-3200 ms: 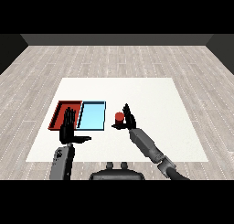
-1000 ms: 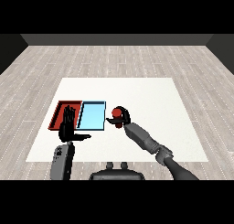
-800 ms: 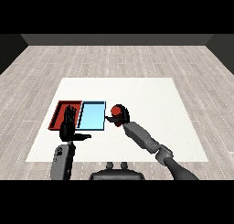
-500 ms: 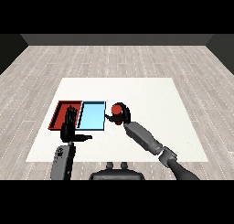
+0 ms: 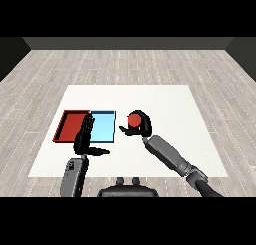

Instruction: Pick the red can and put it in the red box

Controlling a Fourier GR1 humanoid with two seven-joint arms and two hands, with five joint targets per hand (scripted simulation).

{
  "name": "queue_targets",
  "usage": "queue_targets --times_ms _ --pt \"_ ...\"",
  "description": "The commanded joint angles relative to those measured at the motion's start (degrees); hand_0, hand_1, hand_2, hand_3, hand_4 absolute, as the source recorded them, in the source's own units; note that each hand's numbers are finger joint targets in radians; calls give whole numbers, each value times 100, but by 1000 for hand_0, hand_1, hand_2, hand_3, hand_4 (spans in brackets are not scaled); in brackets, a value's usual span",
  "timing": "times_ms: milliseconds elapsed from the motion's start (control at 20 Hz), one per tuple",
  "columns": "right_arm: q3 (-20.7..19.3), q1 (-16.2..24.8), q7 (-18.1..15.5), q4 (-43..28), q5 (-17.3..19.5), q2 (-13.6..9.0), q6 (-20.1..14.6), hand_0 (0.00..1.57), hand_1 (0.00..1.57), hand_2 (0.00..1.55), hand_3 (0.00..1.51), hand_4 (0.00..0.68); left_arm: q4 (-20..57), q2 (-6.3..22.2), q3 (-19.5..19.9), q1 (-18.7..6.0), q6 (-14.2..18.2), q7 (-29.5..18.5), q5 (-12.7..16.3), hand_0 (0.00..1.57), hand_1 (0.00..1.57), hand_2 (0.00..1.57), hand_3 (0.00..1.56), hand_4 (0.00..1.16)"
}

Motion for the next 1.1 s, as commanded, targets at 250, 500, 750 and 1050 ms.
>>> queue_targets --times_ms 250,500,750,1050 --pt "-590 147 420 -414 689 -27 379 1449 1449 1407 1384 636 152 -36 -797 -544 647 742 -314 0 0 0 0 0" --pt "-627 724 291 -1147 1118 17 291 1421 1421 1410 1395 627 652 -37 -1459 -895 1380 672 -506 0 0 0 0 0" --pt "-1023 849 517 -1369 1478 69 756 1446 1446 1427 1395 611 384 -37 -1476 -702 1200 1073 -514 0 0 0 0 0" --pt "-1034 1165 801 -1703 2029 296 888 1445 1445 1439 1395 634 1461 -37 -1797 -1242 1703 684 -124 0 0 0 0 0"
